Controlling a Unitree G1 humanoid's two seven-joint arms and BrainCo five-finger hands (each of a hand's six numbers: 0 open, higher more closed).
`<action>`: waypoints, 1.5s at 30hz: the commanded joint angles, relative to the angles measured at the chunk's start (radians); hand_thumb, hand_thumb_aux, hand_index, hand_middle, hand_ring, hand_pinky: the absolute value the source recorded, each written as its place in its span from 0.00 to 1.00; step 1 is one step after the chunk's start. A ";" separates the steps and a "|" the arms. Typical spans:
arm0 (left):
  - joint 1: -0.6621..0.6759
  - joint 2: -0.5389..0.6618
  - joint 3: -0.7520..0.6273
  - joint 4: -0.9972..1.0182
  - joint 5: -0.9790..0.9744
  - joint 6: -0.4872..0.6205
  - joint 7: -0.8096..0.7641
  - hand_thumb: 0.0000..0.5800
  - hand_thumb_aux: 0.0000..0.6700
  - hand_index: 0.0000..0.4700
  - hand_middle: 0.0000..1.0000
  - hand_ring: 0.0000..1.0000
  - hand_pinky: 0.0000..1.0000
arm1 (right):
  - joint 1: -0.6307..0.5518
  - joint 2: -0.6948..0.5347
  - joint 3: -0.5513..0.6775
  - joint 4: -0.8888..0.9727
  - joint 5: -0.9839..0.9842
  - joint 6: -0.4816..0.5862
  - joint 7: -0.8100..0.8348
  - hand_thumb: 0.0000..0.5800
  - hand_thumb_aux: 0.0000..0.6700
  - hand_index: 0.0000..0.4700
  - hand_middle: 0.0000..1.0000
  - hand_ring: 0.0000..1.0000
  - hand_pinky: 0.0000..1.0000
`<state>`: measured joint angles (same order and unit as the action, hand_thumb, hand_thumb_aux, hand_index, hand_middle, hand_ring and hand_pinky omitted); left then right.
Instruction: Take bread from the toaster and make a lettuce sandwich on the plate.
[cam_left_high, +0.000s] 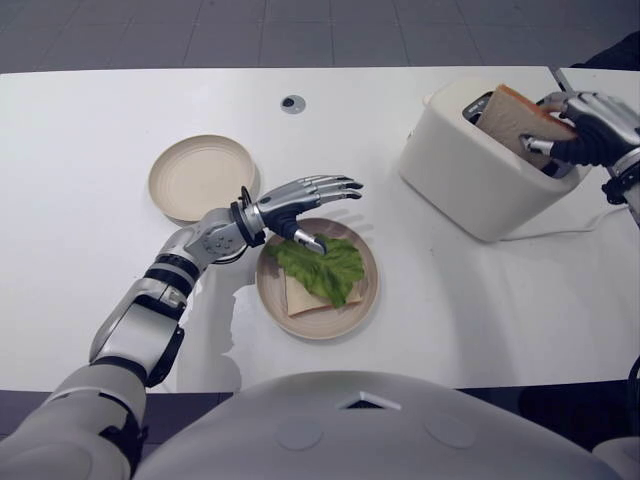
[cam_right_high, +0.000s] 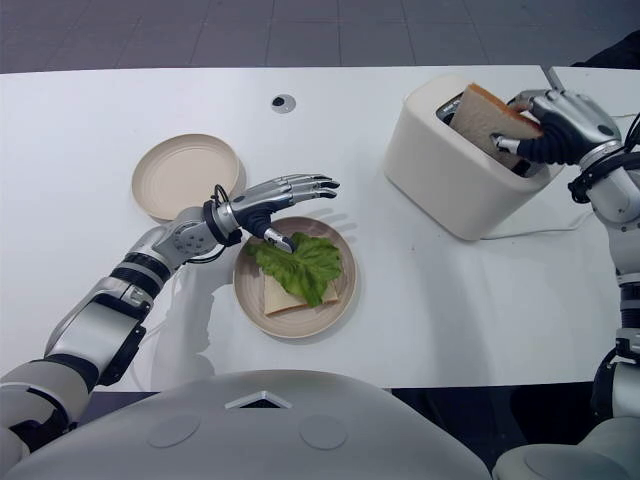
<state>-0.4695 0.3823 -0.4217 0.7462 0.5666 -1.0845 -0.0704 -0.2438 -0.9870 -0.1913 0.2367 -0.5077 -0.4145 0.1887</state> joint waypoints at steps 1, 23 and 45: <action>-0.020 0.009 0.008 0.022 0.011 0.006 0.019 0.00 0.00 0.00 0.00 0.00 0.00 | -0.066 0.011 -0.056 -0.024 0.046 -0.041 -0.104 1.00 1.00 1.00 1.00 1.00 1.00; 0.211 0.077 0.245 -0.539 -1.432 0.256 -0.966 0.00 0.00 0.00 0.00 0.00 0.00 | -0.118 0.496 0.563 0.024 0.639 -0.026 0.687 1.00 1.00 1.00 1.00 1.00 1.00; 0.362 0.031 0.031 -0.478 -1.007 0.232 -1.315 0.00 0.00 0.00 0.00 0.00 0.00 | -0.084 0.524 0.615 0.074 0.290 -0.053 0.554 1.00 1.00 1.00 1.00 1.00 1.00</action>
<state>-0.1156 0.4106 -0.3684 0.2678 -0.4348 -0.8665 -1.3541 -0.3316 -0.4565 0.4240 0.3064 -0.1974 -0.4649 0.7486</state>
